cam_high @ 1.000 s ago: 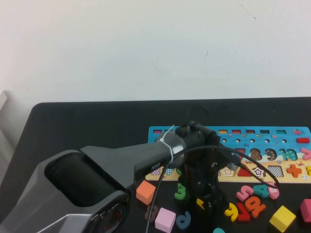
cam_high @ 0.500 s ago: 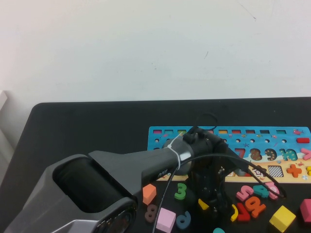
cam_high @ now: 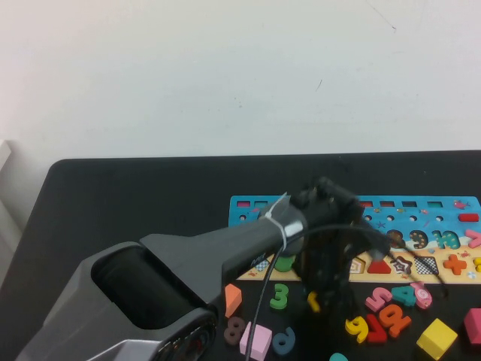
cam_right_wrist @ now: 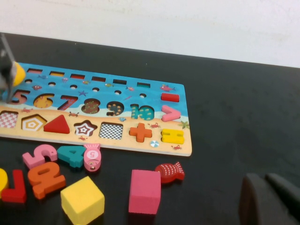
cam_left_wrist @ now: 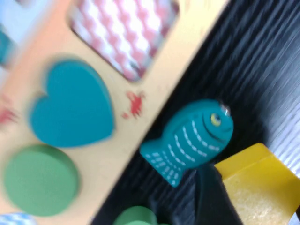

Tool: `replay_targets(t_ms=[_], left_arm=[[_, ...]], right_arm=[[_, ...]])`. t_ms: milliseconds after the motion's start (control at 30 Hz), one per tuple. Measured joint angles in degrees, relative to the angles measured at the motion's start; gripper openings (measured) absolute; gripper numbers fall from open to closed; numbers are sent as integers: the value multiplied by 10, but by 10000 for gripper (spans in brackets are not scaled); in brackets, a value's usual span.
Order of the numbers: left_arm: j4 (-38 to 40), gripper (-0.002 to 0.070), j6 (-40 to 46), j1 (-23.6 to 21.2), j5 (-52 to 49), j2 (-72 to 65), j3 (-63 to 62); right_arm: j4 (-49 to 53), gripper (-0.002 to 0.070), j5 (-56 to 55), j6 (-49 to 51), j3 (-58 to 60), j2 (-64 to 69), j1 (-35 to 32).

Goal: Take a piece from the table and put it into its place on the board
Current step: Pick up the "Pentagon", then place the "five-pointed star" into the hole of the five-pointed star

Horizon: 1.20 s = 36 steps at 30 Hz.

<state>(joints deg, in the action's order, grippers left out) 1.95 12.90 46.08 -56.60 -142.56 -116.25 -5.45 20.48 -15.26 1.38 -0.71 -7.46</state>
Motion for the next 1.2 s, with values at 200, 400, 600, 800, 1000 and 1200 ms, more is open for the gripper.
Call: replay_targets(t_ms=[200,400,600,800,1000,1200], left_arm=[[-4,322,25,0,-53,0,-100],[-20,322,55,0,-71,0,-151],[-33,322,298,0,-87,0,-157],[14,322,402,-8,-58,0,-157],[23,322,408,-19,-5,-20,-157],[27,322,410,-19,9,-58,-157]], right_arm=[[0,19,0,0,0,0,0],[0,19,0,0,0,0,0],[0,19,0,0,0,0,0],[0,19,0,0,0,0,0],[0,19,0,0,0,0,0],[0,19,0,0,0,0,0]])
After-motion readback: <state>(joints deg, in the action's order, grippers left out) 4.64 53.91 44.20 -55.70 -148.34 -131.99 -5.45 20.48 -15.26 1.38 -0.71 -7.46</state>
